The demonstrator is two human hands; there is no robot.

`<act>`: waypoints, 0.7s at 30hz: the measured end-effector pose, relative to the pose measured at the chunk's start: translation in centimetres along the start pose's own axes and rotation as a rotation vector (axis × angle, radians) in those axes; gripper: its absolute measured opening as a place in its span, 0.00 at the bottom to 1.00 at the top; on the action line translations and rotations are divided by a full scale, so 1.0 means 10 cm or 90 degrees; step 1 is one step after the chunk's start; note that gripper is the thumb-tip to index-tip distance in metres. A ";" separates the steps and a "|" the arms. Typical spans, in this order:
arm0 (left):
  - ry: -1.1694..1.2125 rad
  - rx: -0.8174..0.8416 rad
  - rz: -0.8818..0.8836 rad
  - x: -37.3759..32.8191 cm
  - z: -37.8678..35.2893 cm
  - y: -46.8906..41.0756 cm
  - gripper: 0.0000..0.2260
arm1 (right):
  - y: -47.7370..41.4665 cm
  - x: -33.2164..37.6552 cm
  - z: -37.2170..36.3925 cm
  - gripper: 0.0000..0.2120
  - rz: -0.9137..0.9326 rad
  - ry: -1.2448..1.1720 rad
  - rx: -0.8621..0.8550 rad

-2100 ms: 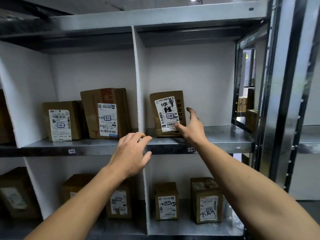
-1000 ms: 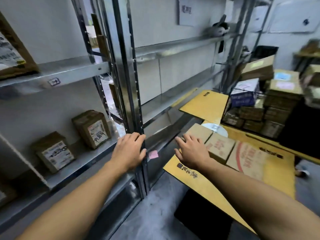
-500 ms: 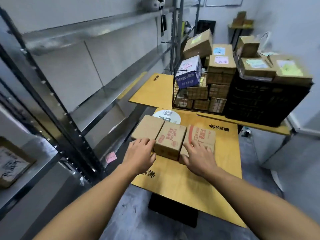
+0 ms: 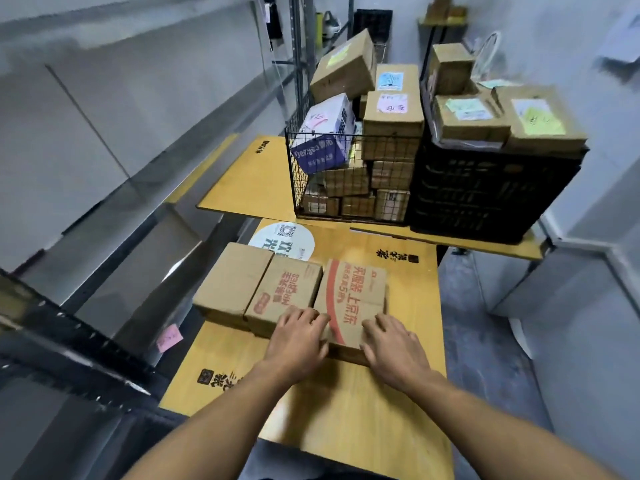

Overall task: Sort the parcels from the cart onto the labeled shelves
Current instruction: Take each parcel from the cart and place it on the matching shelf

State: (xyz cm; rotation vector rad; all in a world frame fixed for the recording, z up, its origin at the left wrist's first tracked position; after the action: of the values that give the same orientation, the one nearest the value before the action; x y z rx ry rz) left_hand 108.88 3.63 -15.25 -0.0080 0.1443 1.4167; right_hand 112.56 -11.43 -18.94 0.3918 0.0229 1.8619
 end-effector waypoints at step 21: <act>0.052 0.052 0.018 -0.26 -0.43 -0.24 0.23 | 0.07 -0.72 -0.28 0.24 -0.229 -0.317 -0.039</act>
State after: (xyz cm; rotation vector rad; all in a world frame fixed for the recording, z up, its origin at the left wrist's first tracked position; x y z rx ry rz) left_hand 110.43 0.35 -19.43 0.0037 0.2702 1.4377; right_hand 113.08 -17.87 -23.33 0.7473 -0.2826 1.3704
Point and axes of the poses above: each hand's wrist, its own y-axis away from the middle knuckle, its own z-axis out of the back of the hand, x = y × z, the point moved 10 cm from there along -y, towards the middle knuckle, and after that the axes turned 6 degrees about -z, right-handed, at the moved point
